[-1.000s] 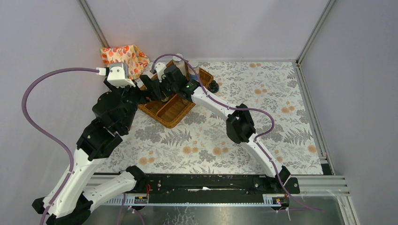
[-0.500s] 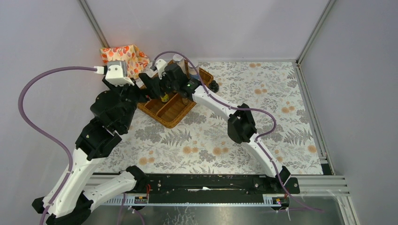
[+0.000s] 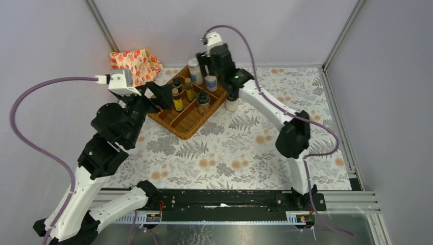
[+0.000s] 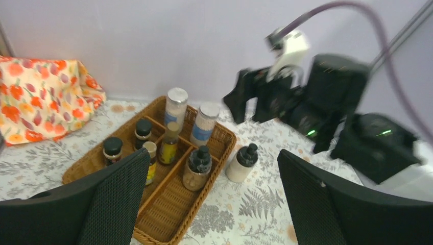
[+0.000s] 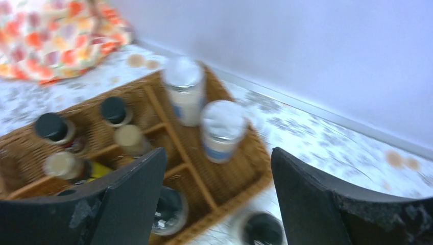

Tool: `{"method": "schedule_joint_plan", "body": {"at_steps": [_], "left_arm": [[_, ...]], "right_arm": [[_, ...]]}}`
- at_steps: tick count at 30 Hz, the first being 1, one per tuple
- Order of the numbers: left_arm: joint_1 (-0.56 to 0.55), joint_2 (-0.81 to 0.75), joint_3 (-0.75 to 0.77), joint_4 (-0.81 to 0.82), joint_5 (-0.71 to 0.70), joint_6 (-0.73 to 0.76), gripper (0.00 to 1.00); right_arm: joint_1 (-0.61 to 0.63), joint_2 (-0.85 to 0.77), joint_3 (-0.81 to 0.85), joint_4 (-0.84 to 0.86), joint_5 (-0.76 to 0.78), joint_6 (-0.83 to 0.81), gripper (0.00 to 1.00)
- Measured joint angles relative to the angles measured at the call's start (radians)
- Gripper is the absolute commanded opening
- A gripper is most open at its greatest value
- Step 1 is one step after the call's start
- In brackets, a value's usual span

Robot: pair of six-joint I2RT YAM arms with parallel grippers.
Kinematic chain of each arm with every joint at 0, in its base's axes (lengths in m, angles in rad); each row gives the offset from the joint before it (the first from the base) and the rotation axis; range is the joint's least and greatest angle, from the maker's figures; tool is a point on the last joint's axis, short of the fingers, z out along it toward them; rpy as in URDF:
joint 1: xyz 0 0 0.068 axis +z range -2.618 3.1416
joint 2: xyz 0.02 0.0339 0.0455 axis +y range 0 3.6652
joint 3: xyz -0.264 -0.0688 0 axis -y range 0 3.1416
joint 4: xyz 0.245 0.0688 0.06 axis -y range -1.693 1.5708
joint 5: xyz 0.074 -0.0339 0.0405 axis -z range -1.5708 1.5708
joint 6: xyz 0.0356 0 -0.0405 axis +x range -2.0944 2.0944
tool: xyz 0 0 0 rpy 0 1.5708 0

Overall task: Organize the condiment bottles
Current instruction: Pick up the bottle from the center of the board.

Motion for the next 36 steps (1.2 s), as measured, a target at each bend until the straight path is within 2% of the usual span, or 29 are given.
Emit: {"method": "schedule_joint_plan", "body": {"at_steps": [5,12,22,36], "left_arm": [[0.000,0.059,-0.092,0.046,0.062,-0.043,0.99],[-0.007,0.354,-0.129,0.156,0.140,-0.064,0.99],[-0.037,0.755,0.006,0.254,0.151,0.016,0.99],[-0.036,1.044,0.145,0.326,0.239,0.098,0.99]], "right_arm": [[-0.112,-0.237,-0.246,0.040,0.138,0.049,0.83],[-0.303,-0.456,-0.447,0.051,0.287,0.126,0.84],[-0.417,-0.495,-0.593,0.048,0.281,0.198,0.85],[-0.499,-0.494,-0.593,0.066,0.211,0.225,0.85]]}}
